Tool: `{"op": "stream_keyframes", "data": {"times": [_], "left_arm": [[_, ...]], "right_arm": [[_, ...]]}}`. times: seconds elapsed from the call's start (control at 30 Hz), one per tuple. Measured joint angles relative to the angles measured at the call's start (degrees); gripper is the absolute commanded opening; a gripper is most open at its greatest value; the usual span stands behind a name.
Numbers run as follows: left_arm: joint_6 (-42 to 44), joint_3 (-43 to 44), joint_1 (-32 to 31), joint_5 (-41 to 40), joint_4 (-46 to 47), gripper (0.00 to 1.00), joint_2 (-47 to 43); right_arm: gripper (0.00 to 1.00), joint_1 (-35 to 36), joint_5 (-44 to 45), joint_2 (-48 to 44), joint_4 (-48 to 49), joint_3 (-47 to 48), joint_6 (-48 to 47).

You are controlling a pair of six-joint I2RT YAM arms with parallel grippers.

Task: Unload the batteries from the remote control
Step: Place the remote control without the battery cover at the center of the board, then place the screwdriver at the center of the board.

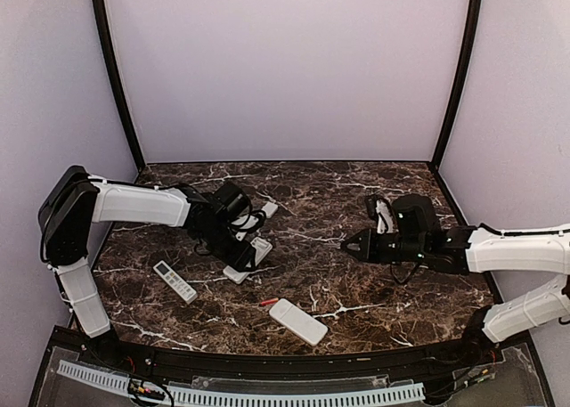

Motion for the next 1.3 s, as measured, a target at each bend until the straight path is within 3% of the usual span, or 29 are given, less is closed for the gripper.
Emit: {"op": "stream_keyframes", "data": {"times": [0.3, 0.43, 0.63, 0.83, 1.07, 1.3], "left_arm": [[-5.9, 0.07, 0.2, -1.09, 0.17, 0.65, 0.57], [-7.69, 0.04, 0.2, -1.46, 1.4, 0.78, 0.55], [-9.42, -0.37, 0.2, -2.43, 3.3, 0.82, -0.7], [-12.13, -2.89, 0.35, -5.27, 4.2, 0.86, -8.26], [-18.71, -11.56, 3.78, -6.67, 5.44, 0.88, -21.9], [-26.43, -23.56, 6.84, -9.35, 4.22, 0.95, -34.99]], "right_arm": [[0.0, 0.0, -0.09, 4.68, 1.66, -2.62, 2.47], [0.0, 0.0, -0.87, 7.74, 3.02, -3.5, 3.21], [0.0, 0.0, -2.21, 11.56, 5.05, -3.65, 3.65], [0.08, 0.0, -3.41, 14.64, 8.68, -3.65, 4.09], [0.38, -0.02, -3.43, 16.92, 9.55, -3.78, 4.94], [0.61, -0.04, -2.62, 17.64, 7.58, -4.17, 4.74]]}}
